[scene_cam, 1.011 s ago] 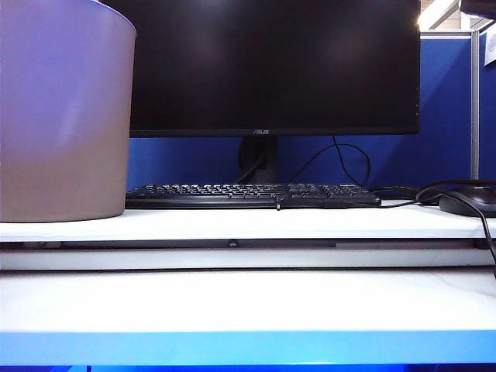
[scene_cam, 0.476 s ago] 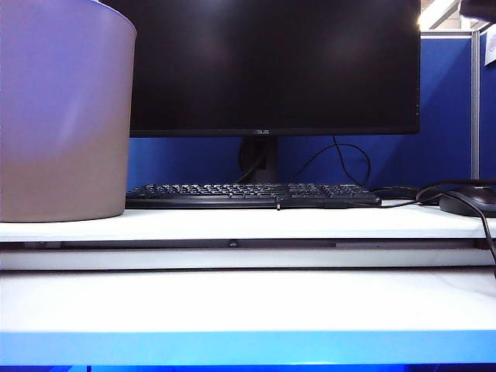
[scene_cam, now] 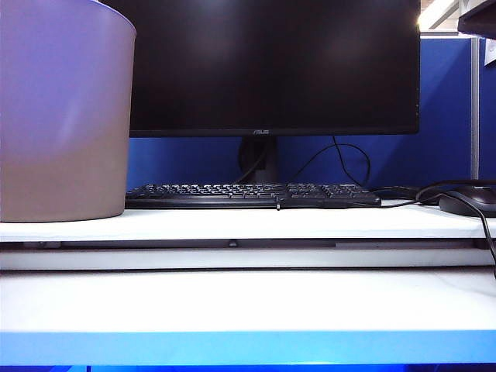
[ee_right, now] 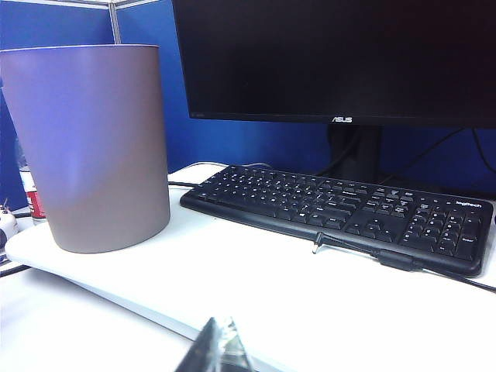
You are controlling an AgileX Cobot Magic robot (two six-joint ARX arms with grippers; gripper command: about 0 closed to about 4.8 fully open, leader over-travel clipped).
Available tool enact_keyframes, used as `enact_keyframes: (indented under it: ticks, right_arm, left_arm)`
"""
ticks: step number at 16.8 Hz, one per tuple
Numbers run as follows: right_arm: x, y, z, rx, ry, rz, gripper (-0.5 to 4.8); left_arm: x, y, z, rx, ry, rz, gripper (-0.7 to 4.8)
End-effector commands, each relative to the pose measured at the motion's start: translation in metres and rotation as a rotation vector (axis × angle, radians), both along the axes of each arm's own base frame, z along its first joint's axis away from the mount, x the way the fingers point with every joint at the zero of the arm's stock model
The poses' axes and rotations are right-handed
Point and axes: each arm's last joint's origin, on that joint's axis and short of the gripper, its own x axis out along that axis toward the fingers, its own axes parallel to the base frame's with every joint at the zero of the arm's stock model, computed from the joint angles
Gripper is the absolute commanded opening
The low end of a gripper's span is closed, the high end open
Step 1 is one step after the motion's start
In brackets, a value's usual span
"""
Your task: Pick up all paper balls from the table and place them in the pink trash can.
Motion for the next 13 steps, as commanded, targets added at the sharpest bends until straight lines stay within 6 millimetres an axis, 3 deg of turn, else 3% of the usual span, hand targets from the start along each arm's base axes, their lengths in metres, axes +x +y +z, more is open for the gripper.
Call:
enact_keyframes:
  ticks: [1,7,9,11,13]
  right_arm:
    - [-0.001,0.000,0.003,0.009,-0.016,-0.002,-0.05]
    - [0.000,0.000,0.002,0.016,0.003,0.003,-0.05]
    - [0.001,0.000,-0.007,-0.104,0.026,-0.032,-0.05]
    - [0.006,-0.007,-0.024,-0.223,0.113,-0.216,-0.05]
    - [0.014,-0.019,-0.038,-0.208,0.170,-0.395,-0.05]
  left_arm:
    - [0.000,0.000,0.001,0.000,-0.012,-0.002,-0.05]
    - [0.000,0.000,0.001,0.000,-0.012,-0.002,-0.05]
    - [0.000,0.000,0.001,0.000,-0.012,-0.002,-0.05]
    - [0.000,0.000,0.001,0.000,-0.012,-0.002,-0.05]
    - [0.000,0.000,0.001,0.000,-0.011,-0.002,-0.05]
